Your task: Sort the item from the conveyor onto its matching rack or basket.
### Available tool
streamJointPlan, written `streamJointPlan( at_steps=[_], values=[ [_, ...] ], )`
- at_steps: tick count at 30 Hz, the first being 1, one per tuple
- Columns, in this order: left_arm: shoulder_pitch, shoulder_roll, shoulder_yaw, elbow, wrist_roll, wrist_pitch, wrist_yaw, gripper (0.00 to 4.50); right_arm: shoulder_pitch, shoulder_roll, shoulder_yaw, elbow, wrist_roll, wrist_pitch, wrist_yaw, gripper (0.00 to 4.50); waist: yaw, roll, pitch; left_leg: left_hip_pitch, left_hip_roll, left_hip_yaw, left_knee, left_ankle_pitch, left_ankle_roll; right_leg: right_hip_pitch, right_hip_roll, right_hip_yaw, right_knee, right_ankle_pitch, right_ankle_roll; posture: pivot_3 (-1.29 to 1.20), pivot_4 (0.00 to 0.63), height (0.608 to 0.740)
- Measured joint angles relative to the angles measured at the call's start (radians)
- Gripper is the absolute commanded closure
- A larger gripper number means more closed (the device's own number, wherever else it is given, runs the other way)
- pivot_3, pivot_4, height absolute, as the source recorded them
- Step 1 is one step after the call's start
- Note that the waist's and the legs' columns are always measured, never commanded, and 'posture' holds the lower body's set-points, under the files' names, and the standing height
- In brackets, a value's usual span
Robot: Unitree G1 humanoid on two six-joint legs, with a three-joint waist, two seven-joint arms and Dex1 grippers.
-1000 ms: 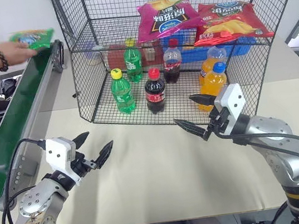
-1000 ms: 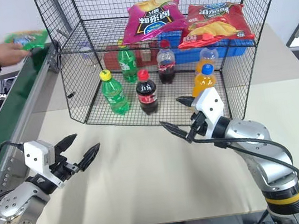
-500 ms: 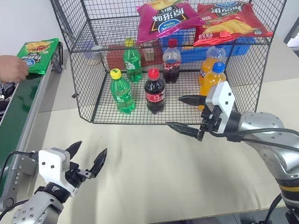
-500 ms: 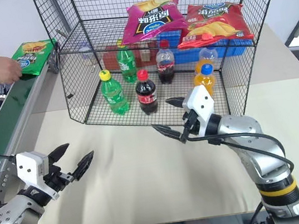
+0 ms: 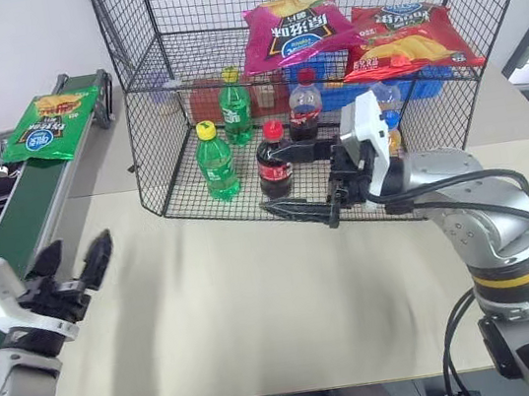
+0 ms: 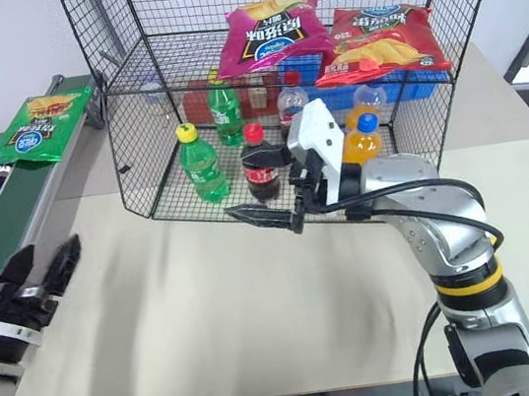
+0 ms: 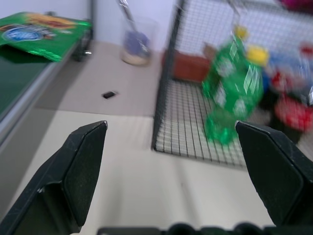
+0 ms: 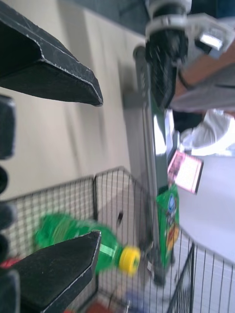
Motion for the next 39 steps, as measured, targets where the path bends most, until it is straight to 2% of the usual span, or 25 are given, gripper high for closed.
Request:
streamJointPlan(
  at_steps=[2, 7, 11, 15, 27, 39],
  values=[
    [0.002, 0.002, 0.056, 0.023, -0.087, 0.000, 0.087, 0.04, -0.019, 0.010, 0.001, 0.007, 0.013, 0.000, 0.013, 0.00, -0.001, 0.000, 0.000, 0.000, 0.000, 0.000, 0.000, 0.000, 0.000, 0.000, 0.000, 0.000, 0.000, 0.000, 0.000, 0.00, 0.150, 0.740],
    [0.022, 0.014, 0.101, 0.071, -0.189, 0.006, 0.213, 0.04, -0.050, 0.029, 0.013, 0.031, 0.020, 0.000, 0.024, 0.00, 0.001, 0.000, 0.000, 0.000, -0.001, -0.001, 0.000, 0.000, 0.000, 0.000, -0.001, -0.002, 0.000, 0.000, 0.000, 0.00, 0.150, 0.740],
    [-0.049, 0.040, 0.197, 0.220, -0.300, -0.034, 0.400, 0.04, -0.113, 0.049, 0.023, 0.042, 0.036, 0.022, 0.028, 0.00, -0.001, -0.001, 0.000, 0.000, 0.000, -0.002, 0.001, 0.000, 0.000, 0.000, 0.000, -0.002, 0.001, 0.000, 0.000, 0.00, 0.150, 0.740],
    [-0.065, 0.067, 0.231, 0.343, -0.406, -0.032, 0.491, 0.04, -0.138, 0.058, 0.022, 0.042, 0.069, 0.051, 0.026, 0.00, 0.004, -0.001, 0.000, 0.000, -0.001, -0.002, 0.001, 0.000, 0.000, 0.000, -0.003, -0.004, 0.001, 0.000, 0.000, 0.00, 0.150, 0.740],
    [-0.083, 0.110, 0.218, 0.525, -0.662, 0.018, 0.494, 0.04, -0.156, 0.050, 0.022, 0.036, 0.092, 0.092, 0.021, 0.00, 0.007, -0.002, -0.001, 0.000, -0.002, -0.002, 0.000, 0.000, 0.000, 0.000, -0.006, -0.005, 0.001, 0.000, 0.000, 0.00, 0.150, 0.740],
    [-0.104, 0.137, 0.229, 0.633, -0.709, 0.012, 0.445, 0.04, -0.156, 0.031, 0.018, 0.018, 0.092, 0.105, -0.012, 0.00, 0.014, -0.001, -0.001, 0.001, -0.003, -0.002, 0.000, 0.000, 0.000, 0.000, -0.007, -0.005, 0.001, 0.000, 0.000, 0.00, 0.150, 0.740]
  ],
)
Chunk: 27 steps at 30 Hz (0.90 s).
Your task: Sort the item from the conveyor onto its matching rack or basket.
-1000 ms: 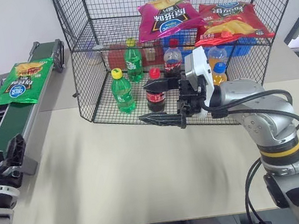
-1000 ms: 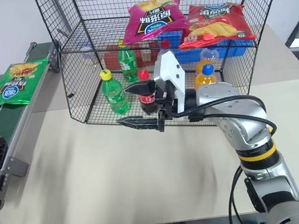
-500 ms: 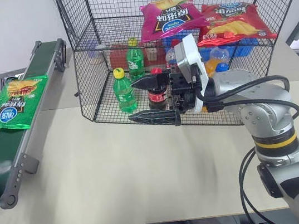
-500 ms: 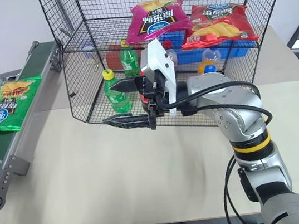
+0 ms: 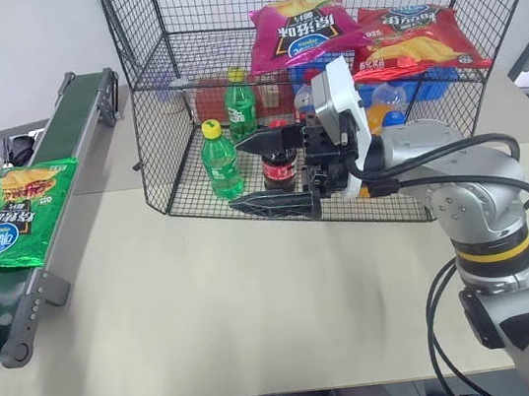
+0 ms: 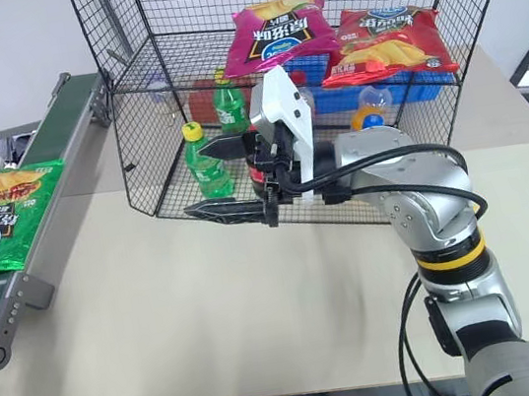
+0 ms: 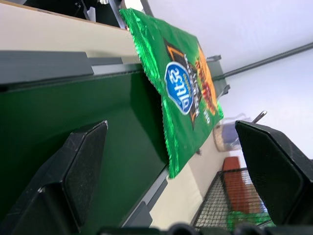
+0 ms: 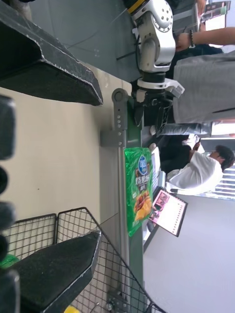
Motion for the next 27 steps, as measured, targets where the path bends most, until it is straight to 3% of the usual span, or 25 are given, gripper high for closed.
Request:
streamJointPlan(
  at_steps=[27],
  values=[
    [-0.017, 0.008, 0.008, 0.052, -0.038, 0.003, -0.045, 0.04, -0.020, -0.008, -0.009, -0.002, 0.014, 0.003, -0.018, 0.00, 0.008, 0.000, 0.000, -0.001, 0.000, 0.000, -0.001, 0.000, 0.000, 0.000, -0.001, 0.000, -0.002, 0.000, 0.000, 0.00, 0.150, 0.740]
  ],
)
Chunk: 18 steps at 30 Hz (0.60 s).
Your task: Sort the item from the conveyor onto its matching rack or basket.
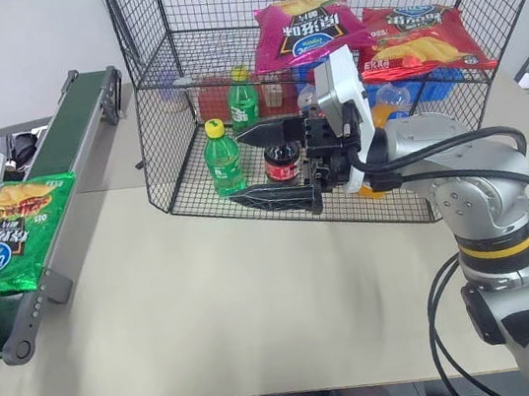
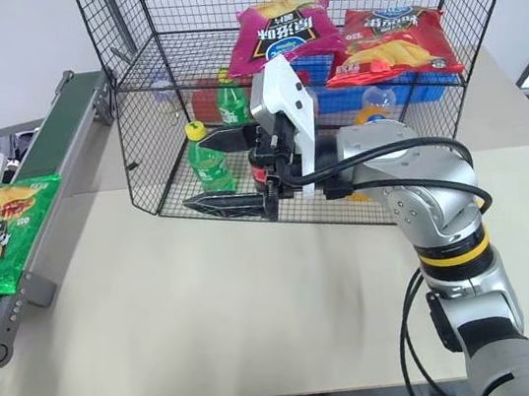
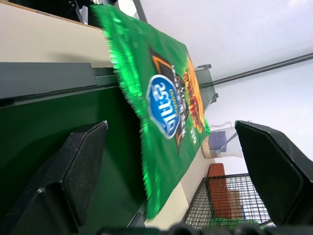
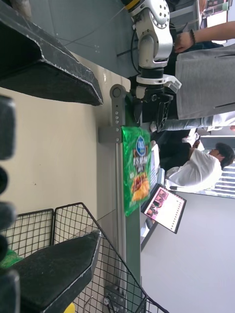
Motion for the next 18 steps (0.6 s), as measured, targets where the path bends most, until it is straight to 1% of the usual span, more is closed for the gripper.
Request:
streamJointPlan(
  at_steps=[13, 15, 16, 17, 18],
  values=[
    [0.003, 0.002, 0.001, 0.010, 0.002, 0.001, -0.016, 0.04, 0.000, 0.000, 0.000, -0.001, 0.001, 0.000, -0.001, 0.00, 0.000, 0.000, 0.000, 0.000, 0.000, 0.000, -0.001, 0.000, 0.000, 0.000, -0.001, 0.000, 0.000, 0.000, 0.000, 0.00, 0.150, 0.740],
    [0.003, 0.007, 0.001, 0.016, 0.007, 0.001, -0.027, 0.56, 0.000, 0.000, 0.000, -0.002, 0.001, 0.000, -0.001, 0.00, -0.001, 0.000, 0.000, 0.000, 0.000, 0.000, -0.001, 0.000, 0.000, 0.000, -0.001, 0.000, 0.000, 0.000, 0.000, 0.00, 0.150, 0.740],
    [0.002, 0.007, 0.001, 0.016, 0.007, 0.000, -0.035, 0.90, 0.000, 0.000, 0.000, -0.002, 0.001, 0.000, -0.001, 0.00, -0.001, 0.000, 0.000, 0.000, 0.000, 0.000, -0.001, 0.000, 0.000, 0.000, -0.001, 0.000, 0.000, 0.000, 0.000, 0.00, 0.150, 0.740],
    [0.002, 0.007, 0.001, 0.016, 0.007, 0.000, -0.045, 1.31, 0.000, 0.000, 0.000, -0.003, 0.001, 0.000, -0.001, 0.00, -0.001, 0.000, 0.000, 0.000, 0.000, 0.000, -0.001, 0.000, 0.000, 0.000, -0.001, 0.000, 0.000, 0.000, 0.000, 0.00, 0.150, 0.740],
    [0.002, 0.007, 0.001, 0.015, 0.007, 0.000, -0.052, 1.82, 0.000, 0.000, 0.000, -0.005, 0.001, 0.000, -0.001, 0.00, -0.001, 0.000, 0.000, 0.000, 0.000, 0.000, -0.001, 0.000, 0.000, 0.000, -0.001, 0.000, 0.000, 0.000, 0.000, 0.00, 0.150, 0.740]
  ],
)
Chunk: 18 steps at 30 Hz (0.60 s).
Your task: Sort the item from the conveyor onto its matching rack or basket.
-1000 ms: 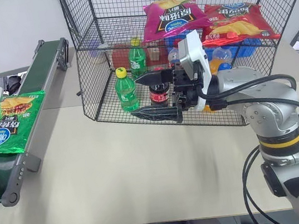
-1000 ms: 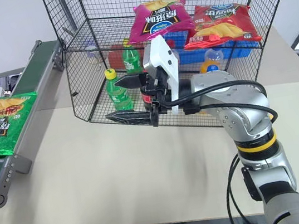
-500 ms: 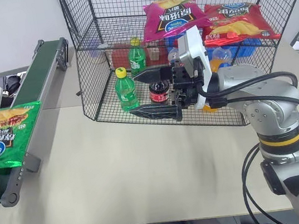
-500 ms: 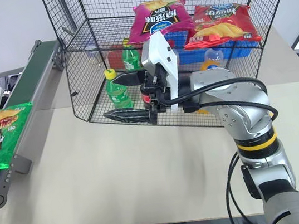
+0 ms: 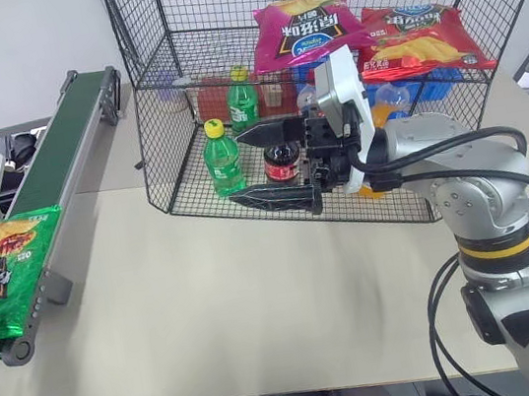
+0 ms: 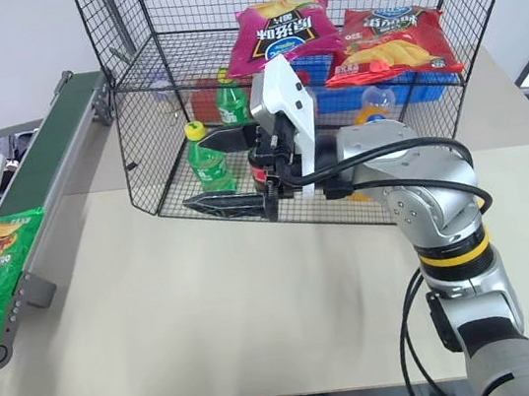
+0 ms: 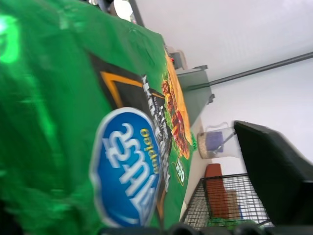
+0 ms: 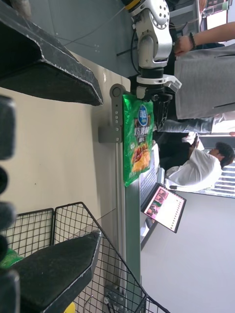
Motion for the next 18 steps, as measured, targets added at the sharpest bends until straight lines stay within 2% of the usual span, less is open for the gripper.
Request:
streamJointPlan(
  at_steps=[5, 6, 13, 18],
  values=[
    [-0.008, 0.000, 0.000, -0.002, 0.000, -0.001, -0.004, 4.36, 0.000, 0.001, 0.000, -0.007, 0.000, 0.000, -0.004, 0.00, 0.000, 0.000, 0.000, 0.000, 0.000, 0.000, 0.000, 0.000, 0.000, 0.000, 0.000, 0.000, 0.000, 0.000, 0.000, 0.00, 0.150, 0.740],
    [-0.011, 0.001, 0.000, -0.003, -0.001, -0.001, -0.005, 4.47, 0.000, 0.001, 0.000, -0.007, 0.000, 0.000, -0.005, 0.00, 0.000, 0.000, 0.000, 0.000, 0.000, 0.000, 0.000, 0.000, 0.000, 0.000, 0.000, 0.000, 0.000, 0.000, 0.000, 0.00, 0.150, 0.740],
    [-0.034, 0.038, -0.010, -0.106, -0.026, 0.008, -0.004, 4.47, 0.004, 0.003, -0.002, -0.007, -0.007, -0.002, -0.025, 0.00, 0.001, -0.001, 0.000, 0.000, 0.000, 0.000, 0.000, 0.000, 0.000, 0.000, 0.000, 0.000, 0.000, 0.000, 0.000, 0.00, 0.150, 0.740],
    [-0.113, 0.096, -0.051, -0.252, -0.103, 0.108, -0.021, 4.47, 0.004, 0.003, -0.023, -0.001, -0.004, -0.002, -0.030, 0.00, 0.002, -0.001, 0.000, 0.000, -0.001, 0.000, 0.000, 0.000, 0.000, 0.000, -0.001, 0.000, -0.001, 0.000, 0.000, 0.00, 0.150, 0.740]
  ],
)
